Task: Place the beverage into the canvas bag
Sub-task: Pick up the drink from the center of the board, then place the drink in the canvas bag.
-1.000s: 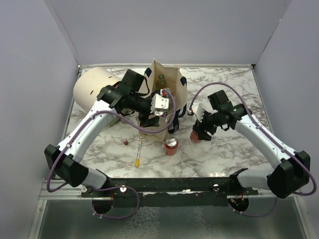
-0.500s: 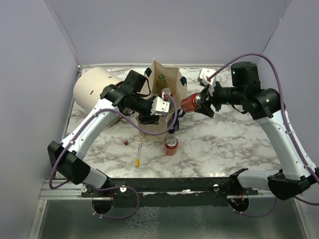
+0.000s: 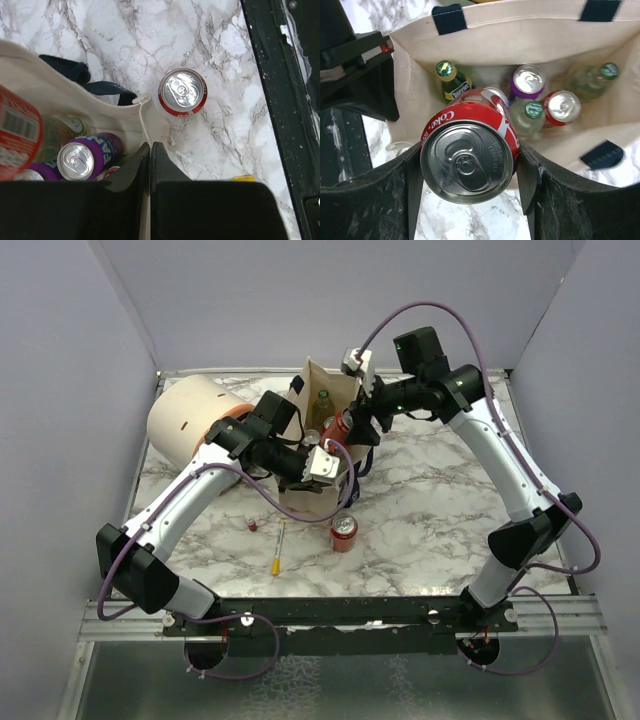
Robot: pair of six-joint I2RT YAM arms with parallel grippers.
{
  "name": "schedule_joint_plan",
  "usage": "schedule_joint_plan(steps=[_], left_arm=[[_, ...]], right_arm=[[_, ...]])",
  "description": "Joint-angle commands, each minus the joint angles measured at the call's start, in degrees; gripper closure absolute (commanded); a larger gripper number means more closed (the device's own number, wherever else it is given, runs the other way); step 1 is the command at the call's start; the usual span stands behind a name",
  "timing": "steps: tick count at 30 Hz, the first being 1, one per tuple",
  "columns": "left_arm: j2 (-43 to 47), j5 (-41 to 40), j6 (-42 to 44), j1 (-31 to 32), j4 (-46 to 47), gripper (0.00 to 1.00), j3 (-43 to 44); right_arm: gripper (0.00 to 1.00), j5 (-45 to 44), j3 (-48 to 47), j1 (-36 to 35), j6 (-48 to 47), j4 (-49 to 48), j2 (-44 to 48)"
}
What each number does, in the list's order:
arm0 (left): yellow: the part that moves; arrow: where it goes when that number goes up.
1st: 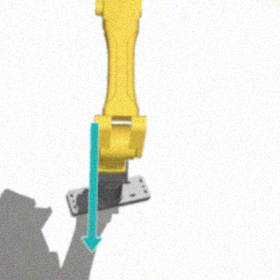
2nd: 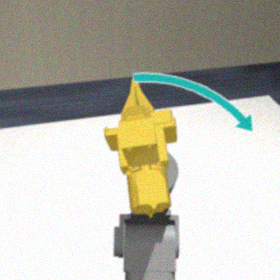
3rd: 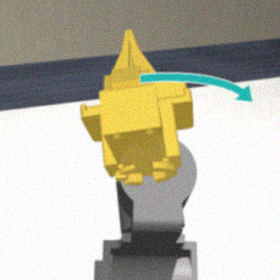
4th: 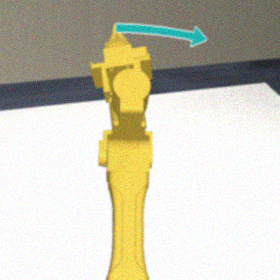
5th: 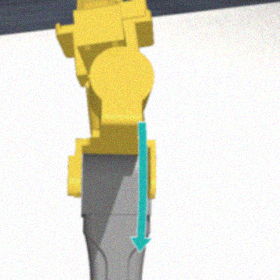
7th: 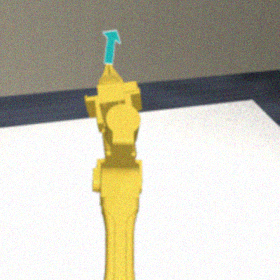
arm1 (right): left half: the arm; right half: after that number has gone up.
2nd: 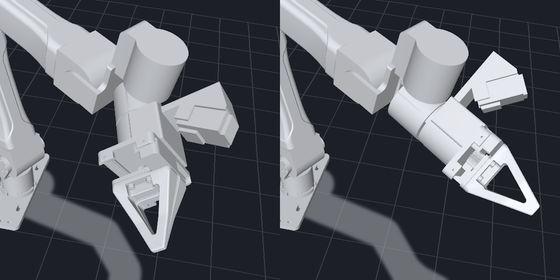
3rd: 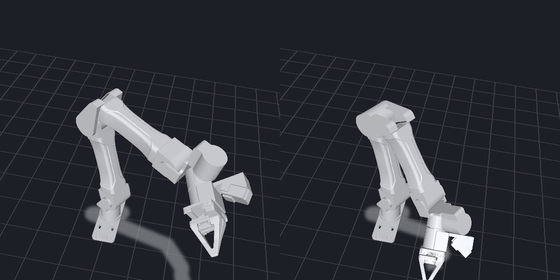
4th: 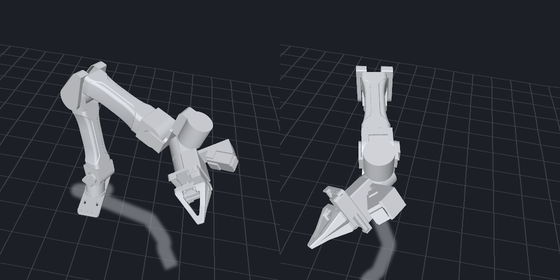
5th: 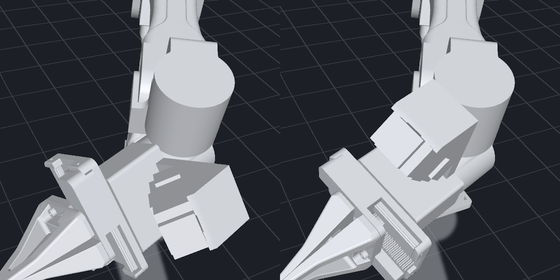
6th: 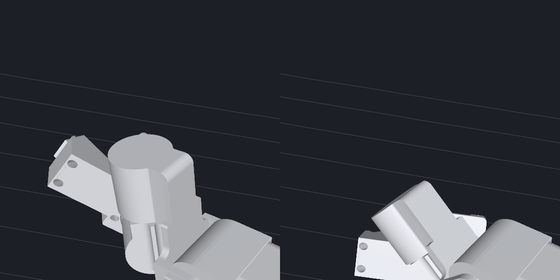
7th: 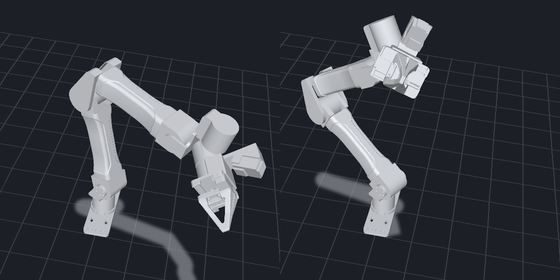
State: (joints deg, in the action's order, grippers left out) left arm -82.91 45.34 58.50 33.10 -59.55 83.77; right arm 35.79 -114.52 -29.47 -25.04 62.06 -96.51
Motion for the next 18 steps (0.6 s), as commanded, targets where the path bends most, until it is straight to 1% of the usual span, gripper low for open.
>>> schedule_joint_plan(steps=[1,5,11,15,18], left_arm=[[1.6,2.2,5.2,1.6,-5.6,1.0,-1.5],[1.6,2.4,7.3,2.5,-6.9,1.0,-2.6],[2.6,1.9,11.9,2.7,-9.1,1.0,-4.9],[2.5,0.7,14.5,2.7,-10.1,1.0,-5.3],[1.9,-0.2,15.7,2.8,-10.2,1.0,-4.9]], right_arm=[[0.99,4.1,-2.7,-1.6,-0.5,-0.2,-2.2],[0.99,4.5,-1.9,-1.8,-2.3,0.7,-3.5],[0.99,5.8,3.3,-1.8,-2.4,-2.3,-2.9],[0.99,4.8,2.1,-1.8,-3.4,-2.2,-4.6],[0.99,4.7,0.3,-1.9,-5.6,-0.3,-6.7]])
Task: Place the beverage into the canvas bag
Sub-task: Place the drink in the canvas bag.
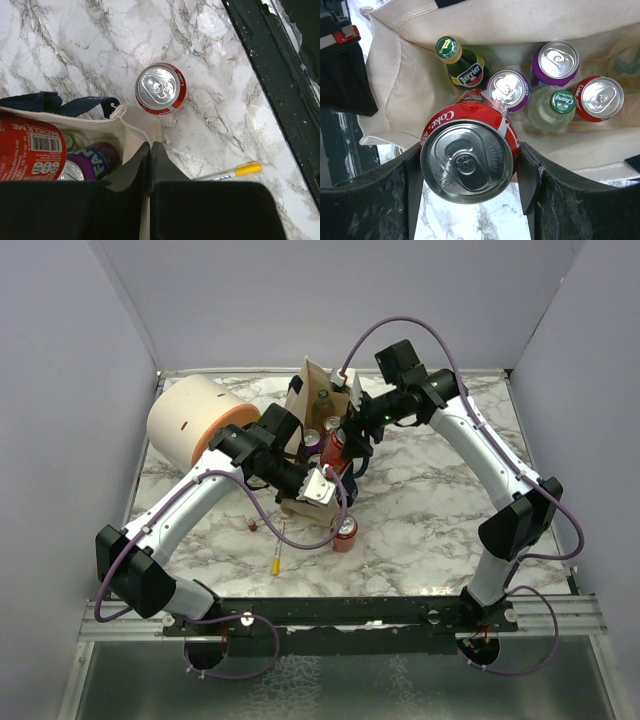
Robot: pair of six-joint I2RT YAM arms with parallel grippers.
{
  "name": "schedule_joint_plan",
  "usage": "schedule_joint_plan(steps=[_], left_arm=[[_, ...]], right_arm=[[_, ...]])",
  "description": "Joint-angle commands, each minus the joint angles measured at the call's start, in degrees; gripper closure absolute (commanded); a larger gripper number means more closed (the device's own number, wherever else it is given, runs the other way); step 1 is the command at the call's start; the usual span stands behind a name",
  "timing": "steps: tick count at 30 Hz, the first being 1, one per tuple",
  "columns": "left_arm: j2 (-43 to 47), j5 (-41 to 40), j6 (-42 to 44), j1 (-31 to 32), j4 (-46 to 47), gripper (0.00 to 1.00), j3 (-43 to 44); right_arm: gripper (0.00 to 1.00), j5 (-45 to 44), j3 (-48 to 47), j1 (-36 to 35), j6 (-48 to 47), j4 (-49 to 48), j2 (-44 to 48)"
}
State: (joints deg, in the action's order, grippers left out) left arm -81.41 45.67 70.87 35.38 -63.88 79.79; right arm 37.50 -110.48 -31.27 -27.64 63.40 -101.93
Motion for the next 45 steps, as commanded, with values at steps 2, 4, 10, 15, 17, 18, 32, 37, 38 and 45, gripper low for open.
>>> schedule_joint_plan(steps=[2,4,10,15,17,18,32,37,38,45], left_arm=[[-0.1,-0.7,3.3,0.5,-5.5,1.0,-0.6],[-0.4,-0.8,3.0,0.5,-5.1,1.0,-0.3],[-0.6,-0.9,2.3,0.5,-4.3,1.0,0.6],[-0.8,-1.8,2.3,0.5,-3.8,1.0,1.4],[-0.9,-2.0,2.3,0.5,-3.6,1.0,1.5],[-1.0,-2.1,2.3,0.4,-3.5,1.0,1.6],[-1.8,-2.4,1.5,0.4,-2.6,1.0,2.9],[-1.6,-2.0,1.6,0.4,-3.0,1.0,2.7],[-1.5,-2.0,1.6,0.4,-3.0,1.0,2.6],[-1.1,-1.9,1.5,0.4,-3.0,1.0,2.0]], right_arm=[[0.99,3.7,-5.4,-0.1,-5.0,0.7,-3.0],[0.99,4.4,-6.9,-0.1,-6.4,2.8,-4.6],[0.99,7.0,-11.2,-0.4,-9.7,8.4,-9.8],[0.99,7.6,-14.1,-1.3,-14.0,13.1,-12.5],[0.99,8.1,-15.2,-1.4,-15.8,15.2,-13.0],[0.99,8.1,-15.5,-1.5,-16.7,16.2,-13.3],[0.99,5.9,-10.2,-2.3,-19.3,17.2,-11.9],[0.99,3.4,-8.6,-3.2,-18.5,17.2,-13.3],[0.99,2.9,-8.8,-3.2,-18.2,17.1,-13.8],[0.99,-2.9,-6.2,-4.0,-14.6,12.3,-13.8]])
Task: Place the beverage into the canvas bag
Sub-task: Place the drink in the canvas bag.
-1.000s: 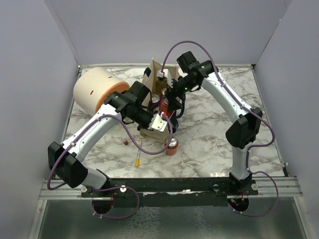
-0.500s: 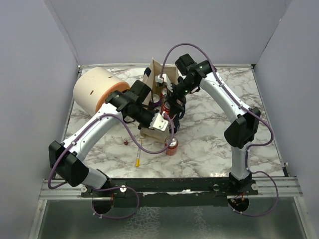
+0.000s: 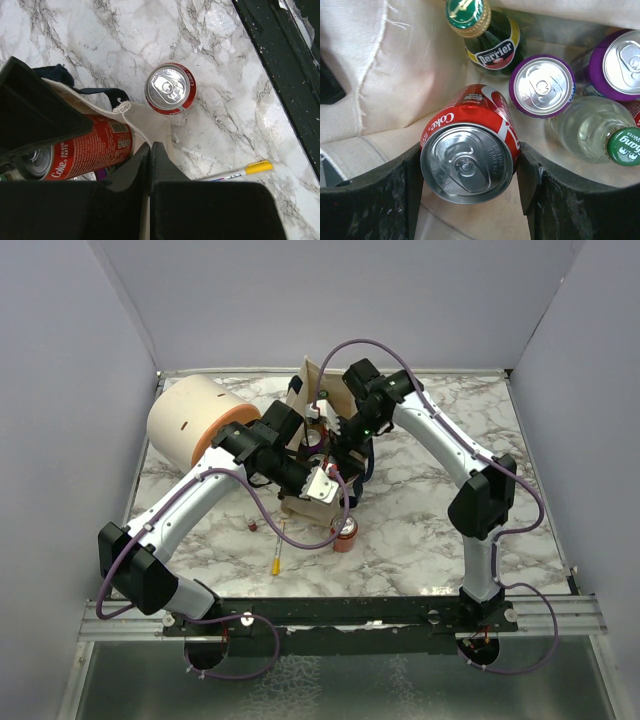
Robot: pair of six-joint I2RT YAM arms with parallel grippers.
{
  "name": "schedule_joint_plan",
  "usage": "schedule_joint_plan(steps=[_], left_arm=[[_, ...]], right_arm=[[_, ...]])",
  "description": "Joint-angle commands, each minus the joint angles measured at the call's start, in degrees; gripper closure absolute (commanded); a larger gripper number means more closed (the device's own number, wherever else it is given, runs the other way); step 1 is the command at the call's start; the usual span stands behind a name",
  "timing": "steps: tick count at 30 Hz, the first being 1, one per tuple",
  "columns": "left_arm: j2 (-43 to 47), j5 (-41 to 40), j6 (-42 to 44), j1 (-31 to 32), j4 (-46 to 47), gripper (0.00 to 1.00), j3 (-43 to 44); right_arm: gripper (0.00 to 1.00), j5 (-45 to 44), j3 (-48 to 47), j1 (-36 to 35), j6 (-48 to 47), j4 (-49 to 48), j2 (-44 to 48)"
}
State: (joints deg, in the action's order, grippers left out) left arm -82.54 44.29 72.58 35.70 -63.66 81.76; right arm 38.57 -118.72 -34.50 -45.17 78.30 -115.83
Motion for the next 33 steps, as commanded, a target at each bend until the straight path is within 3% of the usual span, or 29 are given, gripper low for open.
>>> schedule_joint_plan(steps=[1,15,33], left_arm=[[0.1,-0.5,-0.3,0.1,-3.2,1.0,0.1],[1.2,0.6,-0.7,0.0,-3.6,1.0,-1.0],[1.8,1.2,-0.2,-0.5,-5.1,1.0,-0.8]], right_arm=[[0.99,-5.0,2.8,-0.9,3.4,-3.6,0.3],[0.99,-13.4,9.0,-1.1,8.9,-14.0,0.8],[0.99,-18.4,8.2,-1.1,11.8,-19.6,-2.2]])
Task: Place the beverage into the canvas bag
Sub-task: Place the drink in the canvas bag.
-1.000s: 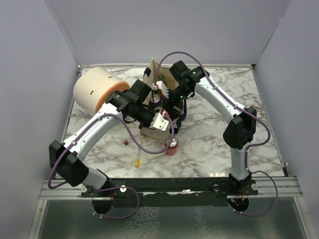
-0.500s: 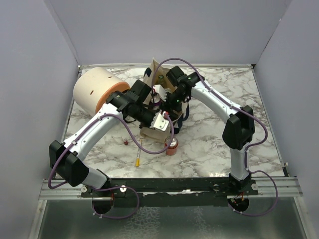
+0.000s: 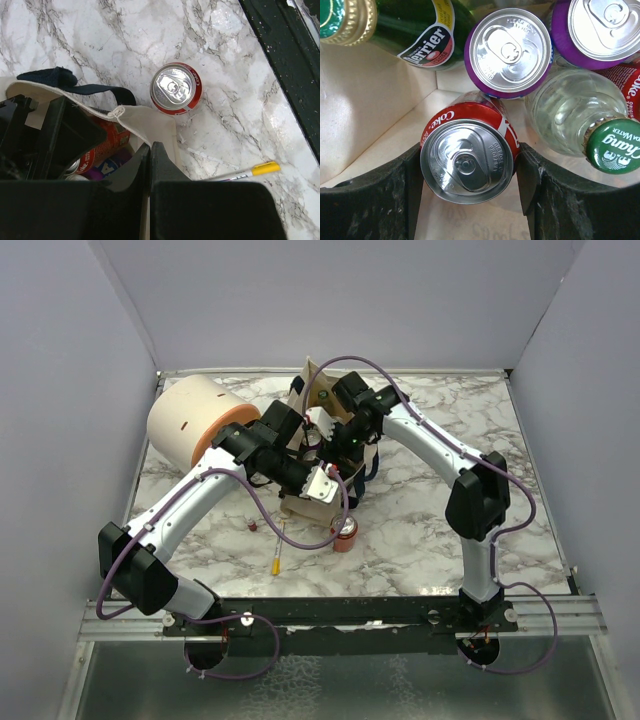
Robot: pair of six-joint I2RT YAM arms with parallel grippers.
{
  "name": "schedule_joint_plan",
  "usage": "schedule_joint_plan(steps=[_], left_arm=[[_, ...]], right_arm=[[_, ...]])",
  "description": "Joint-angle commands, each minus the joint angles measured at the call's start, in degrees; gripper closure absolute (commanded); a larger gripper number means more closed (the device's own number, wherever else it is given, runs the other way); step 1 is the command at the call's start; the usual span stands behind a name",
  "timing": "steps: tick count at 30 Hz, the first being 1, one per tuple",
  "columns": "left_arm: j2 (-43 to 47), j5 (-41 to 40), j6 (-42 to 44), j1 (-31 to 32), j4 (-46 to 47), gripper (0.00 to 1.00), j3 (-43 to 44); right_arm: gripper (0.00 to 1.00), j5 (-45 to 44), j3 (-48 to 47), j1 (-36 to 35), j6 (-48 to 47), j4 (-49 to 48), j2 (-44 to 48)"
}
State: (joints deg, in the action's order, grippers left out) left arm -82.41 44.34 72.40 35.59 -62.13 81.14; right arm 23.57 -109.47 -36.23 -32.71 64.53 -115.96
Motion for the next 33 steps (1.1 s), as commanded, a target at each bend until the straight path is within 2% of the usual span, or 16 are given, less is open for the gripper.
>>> schedule_joint_plan(steps=[1,9,21,27,33], left_arm=[[1.6,1.1,0.1,-0.4,-6.7,1.0,-0.1],[1.1,1.2,0.2,-0.4,-6.2,1.0,0.5],[0.5,2.8,0.1,-0.4,-5.3,1.0,0.7],[-0.2,3.6,0.1,-0.4,-5.0,1.0,1.6],[-0.5,3.8,0.0,-0.4,-4.8,1.0,1.7]], right_arm=[[0.99,-3.2,-1.4,0.6,-0.7,-5.9,-2.4],[0.99,-2.2,-2.0,0.6,-2.6,-4.5,-4.9],[0.97,-5.6,-1.3,0.6,-2.8,-5.6,-7.3],[0.86,-6.2,-0.5,0.6,-3.2,-5.0,-7.4],[0.7,-5.6,2.4,0.6,-3.8,-4.8,-5.9]])
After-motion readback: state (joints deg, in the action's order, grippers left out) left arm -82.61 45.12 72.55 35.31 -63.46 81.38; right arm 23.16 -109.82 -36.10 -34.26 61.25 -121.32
